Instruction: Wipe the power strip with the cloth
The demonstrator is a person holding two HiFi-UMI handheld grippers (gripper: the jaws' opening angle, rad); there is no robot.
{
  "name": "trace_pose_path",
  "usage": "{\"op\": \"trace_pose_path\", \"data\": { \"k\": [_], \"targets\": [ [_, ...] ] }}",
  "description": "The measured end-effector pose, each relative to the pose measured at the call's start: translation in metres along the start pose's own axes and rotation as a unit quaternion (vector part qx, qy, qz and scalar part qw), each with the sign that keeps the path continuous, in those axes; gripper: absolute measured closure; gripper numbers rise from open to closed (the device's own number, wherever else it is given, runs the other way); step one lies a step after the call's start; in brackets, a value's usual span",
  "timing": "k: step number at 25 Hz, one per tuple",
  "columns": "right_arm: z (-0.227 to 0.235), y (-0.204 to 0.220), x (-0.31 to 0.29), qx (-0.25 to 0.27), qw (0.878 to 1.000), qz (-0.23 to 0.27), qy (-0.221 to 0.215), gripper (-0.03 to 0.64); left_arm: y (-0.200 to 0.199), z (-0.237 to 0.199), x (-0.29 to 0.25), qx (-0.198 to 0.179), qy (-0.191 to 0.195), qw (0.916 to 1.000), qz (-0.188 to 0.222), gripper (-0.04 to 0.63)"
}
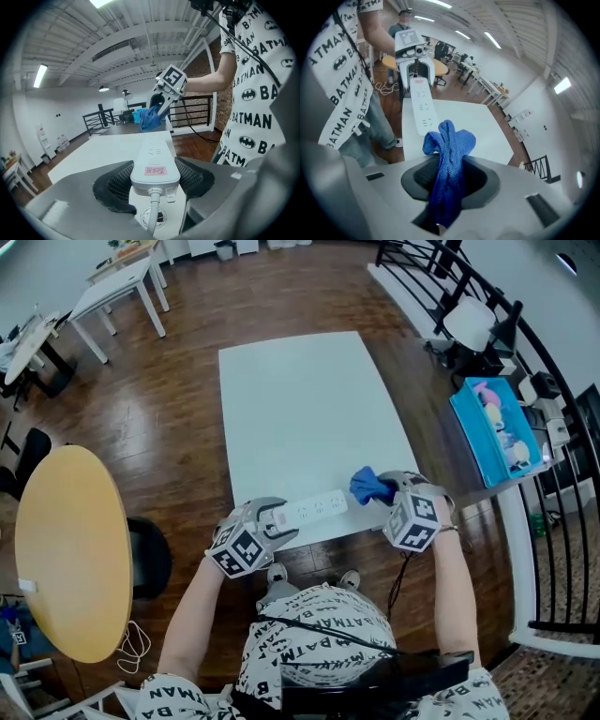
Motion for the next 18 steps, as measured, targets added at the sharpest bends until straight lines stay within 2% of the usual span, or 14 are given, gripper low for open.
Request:
{"op": "trace_pose_path", "data": {
  "k": [3,7,11,18],
  "targets": [
    [-0.005,0.000,0.006,-0.081,0.996,0.038,0.003,0.497,0.026,-0.014,-0.011,0.018,0.003,0.9997,-0.015,0.316],
    [-0.016,0.008,0.003,-0.152,0.987,0.053,0.007,0.497,0.057,-0.031,-0.033,0.043,0.014,0.9985,-0.030,0.316],
    [-0.026,0.013,0.002,-0.196,0.979,0.057,0.013,0.497,0.076,-0.043,-0.054,0.049,0.041,0.9973,-0.035,0.316],
    [-0.028,0.018,0.002,-0.235,0.970,0.050,0.027,0.497,0.087,-0.056,-0.079,0.049,0.072,0.9957,-0.029,0.316]
  ]
}}
Point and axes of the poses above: the fingertips, and each gripper's own axes: x backward along the fingers, z to its right, y out of its underside, the point moved 6 cm from there along x, backward along the fingers, and after that the axes turned 15 degrees about -x, right-handed, at the moved point
